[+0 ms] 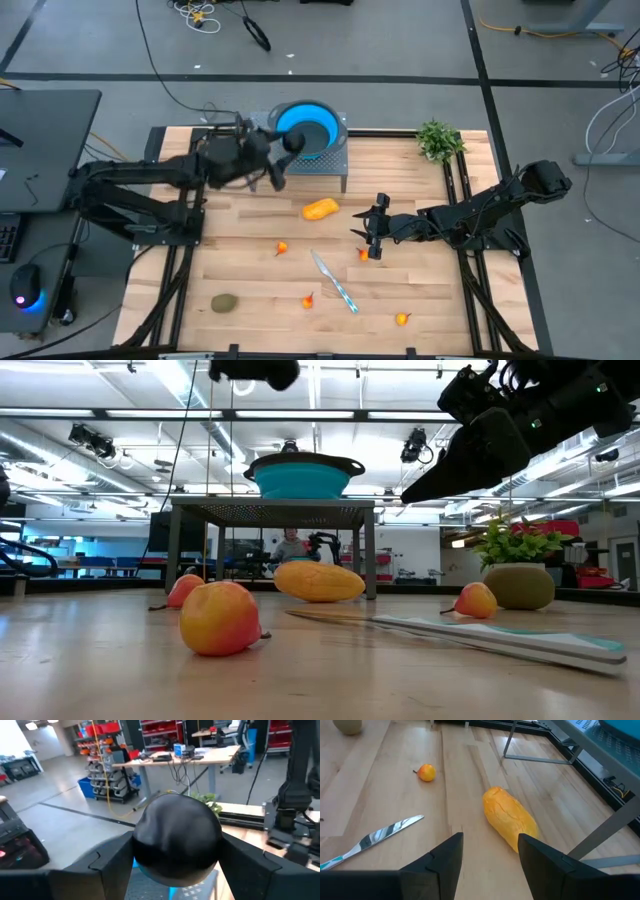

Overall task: Pick & Place Fruit
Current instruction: Put the black plum into the blue strainer bowl on the shelf

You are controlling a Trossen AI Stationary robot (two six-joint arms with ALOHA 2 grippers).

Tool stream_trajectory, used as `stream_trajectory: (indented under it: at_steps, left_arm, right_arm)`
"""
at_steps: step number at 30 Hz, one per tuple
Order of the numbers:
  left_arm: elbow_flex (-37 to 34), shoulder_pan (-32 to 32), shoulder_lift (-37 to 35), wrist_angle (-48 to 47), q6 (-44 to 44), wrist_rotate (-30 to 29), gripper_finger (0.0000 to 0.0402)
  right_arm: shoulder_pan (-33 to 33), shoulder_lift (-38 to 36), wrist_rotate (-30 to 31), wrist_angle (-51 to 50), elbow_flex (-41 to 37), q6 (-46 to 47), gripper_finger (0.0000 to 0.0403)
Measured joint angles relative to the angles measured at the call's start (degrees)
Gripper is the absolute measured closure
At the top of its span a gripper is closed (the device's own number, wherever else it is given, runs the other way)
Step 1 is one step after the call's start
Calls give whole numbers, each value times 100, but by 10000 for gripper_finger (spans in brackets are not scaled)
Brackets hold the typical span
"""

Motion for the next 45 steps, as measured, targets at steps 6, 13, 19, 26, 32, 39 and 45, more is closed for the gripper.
stream_trajectory:
  at_steps: [6, 13, 19, 26, 32, 39, 45]
  left_arm:
    - [-15, 984, 362, 221, -50, 904, 132]
    - [-7, 1219, 1040, 598, 196, 1086, 128]
    - [-9, 1220, 1184, 953, 314, 762, 127]
    - [-163, 1227, 1184, 1060, 366, 622, 126]
    - [-266, 1279, 1184, 1048, 521, 214, 126]
    - [-308, 1330, 1184, 1340, 424, 435, 125]
    - [-308, 1332, 1184, 1359, 327, 343, 125]
  right_arm:
    - [0, 0, 4, -5, -17, 0, 203]
    - [-7, 0, 50, -87, -22, -2, 203]
    - [-7, 0, 57, -84, -23, 190, 203]
    - [-116, 0, 495, 192, -28, -267, 203]
    - [-185, 0, 618, 1067, -28, -443, 203]
    - [-188, 0, 712, 1217, -9, -593, 203]
    - [-188, -4, 965, 1224, 331, -1520, 203]
